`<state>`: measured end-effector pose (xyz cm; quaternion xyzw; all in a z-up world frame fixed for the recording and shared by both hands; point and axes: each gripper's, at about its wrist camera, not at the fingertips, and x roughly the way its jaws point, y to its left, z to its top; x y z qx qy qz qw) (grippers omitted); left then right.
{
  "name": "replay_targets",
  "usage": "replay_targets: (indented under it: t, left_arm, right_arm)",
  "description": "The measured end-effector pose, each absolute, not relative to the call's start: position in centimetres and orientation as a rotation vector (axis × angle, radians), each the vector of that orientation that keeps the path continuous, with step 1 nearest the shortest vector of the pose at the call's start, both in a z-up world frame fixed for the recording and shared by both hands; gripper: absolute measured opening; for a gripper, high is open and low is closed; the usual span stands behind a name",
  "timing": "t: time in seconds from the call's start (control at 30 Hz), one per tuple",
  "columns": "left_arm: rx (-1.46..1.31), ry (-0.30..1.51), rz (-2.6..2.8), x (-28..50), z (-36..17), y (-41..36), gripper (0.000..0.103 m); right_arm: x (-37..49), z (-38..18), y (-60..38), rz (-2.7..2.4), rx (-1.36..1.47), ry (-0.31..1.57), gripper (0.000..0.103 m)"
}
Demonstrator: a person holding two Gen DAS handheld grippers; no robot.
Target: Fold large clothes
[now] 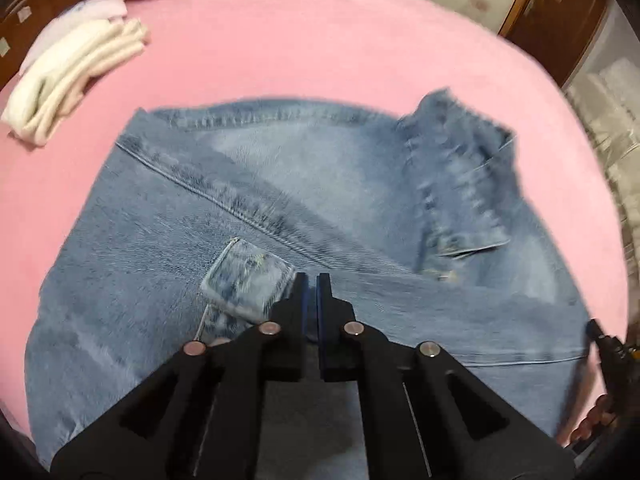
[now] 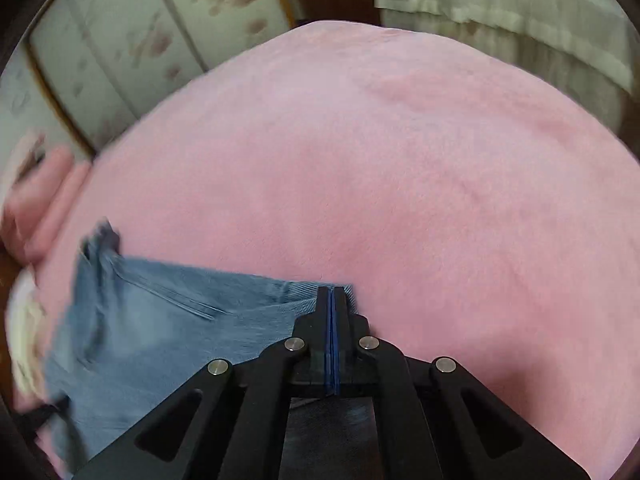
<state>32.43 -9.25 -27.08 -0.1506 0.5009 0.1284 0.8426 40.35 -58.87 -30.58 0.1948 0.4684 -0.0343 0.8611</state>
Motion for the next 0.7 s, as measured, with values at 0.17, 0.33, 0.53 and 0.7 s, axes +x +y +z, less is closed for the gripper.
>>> replay_targets:
  t: [0.17, 0.33, 0.53, 0.7]
  left_arm:
    - [-0.292, 1.145, 0.247, 30.2, -28.4, -10.8, 0.001]
    - [-0.393, 1.193, 0.257, 25.8, -30.3, -10.2, 0.001]
    - [-0.397, 1.227, 0.23, 22.3, -30.3, -10.7, 0.001]
    - [-0.46, 1.277, 0.197, 21.8, -29.4, -12.7, 0.001]
  right_arm:
    - [39.4, -31.7, -58.0, -0.067, 0.373, 1.086, 0.0]
    - [34.3, -32.1, -57.7, -0.12, 0.365, 1.194, 0.0]
    - [27.3, -32.2, -56.8, -0.089, 0.38, 1.27, 0.0]
    - [24.9, -31.0, -52.4, 0.108, 0.522, 1.236, 0.0]
